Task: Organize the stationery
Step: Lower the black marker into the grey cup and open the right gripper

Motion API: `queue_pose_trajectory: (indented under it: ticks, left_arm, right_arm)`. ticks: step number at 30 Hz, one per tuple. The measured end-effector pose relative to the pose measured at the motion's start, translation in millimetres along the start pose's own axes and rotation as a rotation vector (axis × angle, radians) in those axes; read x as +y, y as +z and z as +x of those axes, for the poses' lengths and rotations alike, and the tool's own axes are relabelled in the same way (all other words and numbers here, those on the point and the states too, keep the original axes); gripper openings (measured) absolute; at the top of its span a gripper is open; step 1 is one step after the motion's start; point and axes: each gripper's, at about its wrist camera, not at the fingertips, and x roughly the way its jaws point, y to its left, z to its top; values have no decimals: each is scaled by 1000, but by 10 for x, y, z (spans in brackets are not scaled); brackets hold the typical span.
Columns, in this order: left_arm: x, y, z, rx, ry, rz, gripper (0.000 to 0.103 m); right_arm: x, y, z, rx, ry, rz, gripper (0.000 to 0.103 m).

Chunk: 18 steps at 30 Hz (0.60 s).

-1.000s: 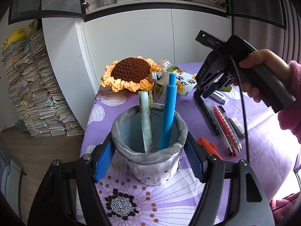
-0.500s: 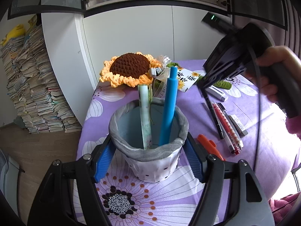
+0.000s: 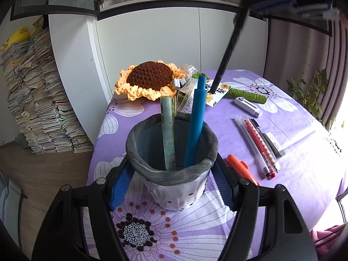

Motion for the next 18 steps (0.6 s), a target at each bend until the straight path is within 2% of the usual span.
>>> queue_pose_trajectory:
  ticks: [4, 10, 14, 18]
  left_arm:
    - [-15, -1, -1, -3, 6, 6, 69]
    - [-2, -5, -1, -2, 4, -2, 69]
    - [5, -8, -11, -3, 2, -2, 69]
    - [10, -13, -16, -5, 0, -3, 69]
  right_arm:
    - [264, 50, -237, -67, 48, -73, 10]
    - [597, 60, -408, -104, 112, -160, 10]
    - [721, 31, -333, -91, 154, -191, 10]
    - [780, -53, -103, -41, 163, -203, 10]
